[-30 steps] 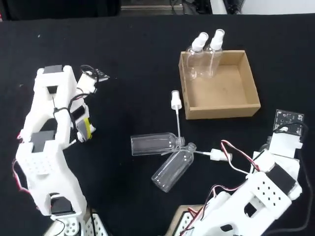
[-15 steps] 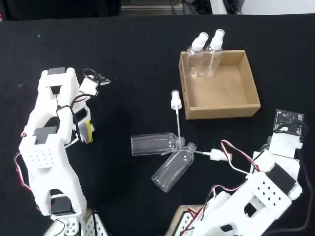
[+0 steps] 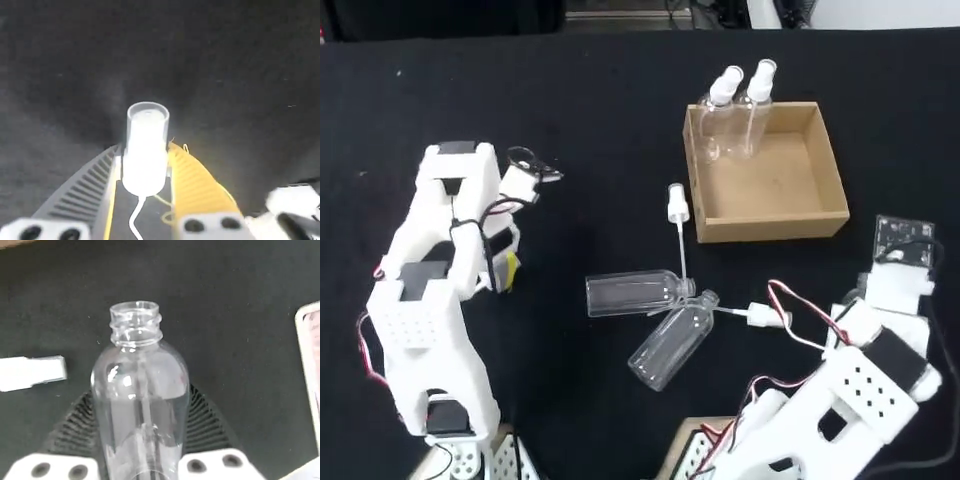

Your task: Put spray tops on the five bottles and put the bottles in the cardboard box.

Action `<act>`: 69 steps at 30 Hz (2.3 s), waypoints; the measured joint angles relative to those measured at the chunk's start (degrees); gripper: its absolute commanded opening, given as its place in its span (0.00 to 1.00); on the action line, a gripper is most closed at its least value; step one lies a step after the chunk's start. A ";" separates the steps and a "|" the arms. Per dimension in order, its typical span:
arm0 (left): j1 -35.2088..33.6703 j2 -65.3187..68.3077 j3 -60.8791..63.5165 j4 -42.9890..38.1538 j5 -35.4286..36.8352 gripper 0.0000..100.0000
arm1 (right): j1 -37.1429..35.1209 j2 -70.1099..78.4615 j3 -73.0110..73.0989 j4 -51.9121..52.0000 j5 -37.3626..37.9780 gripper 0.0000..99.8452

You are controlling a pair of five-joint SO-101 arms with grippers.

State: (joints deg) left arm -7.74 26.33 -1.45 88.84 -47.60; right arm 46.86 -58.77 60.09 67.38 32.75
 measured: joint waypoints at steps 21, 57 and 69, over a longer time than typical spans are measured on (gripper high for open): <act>4.92 -60.92 10.20 -12.40 35.60 0.03 | -47.03 0.00 -14.68 2.73 -29.71 0.01; 31.47 -63.03 11.43 -59.16 47.65 0.03 | -63.30 -32.18 27.16 -37.89 -33.32 0.01; 31.56 -63.12 15.38 -64.97 47.65 0.03 | -65.49 -32.18 27.16 -37.98 -33.32 0.01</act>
State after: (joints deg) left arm 23.82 -36.79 13.93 23.87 0.04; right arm -18.64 -90.95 87.25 29.41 -0.57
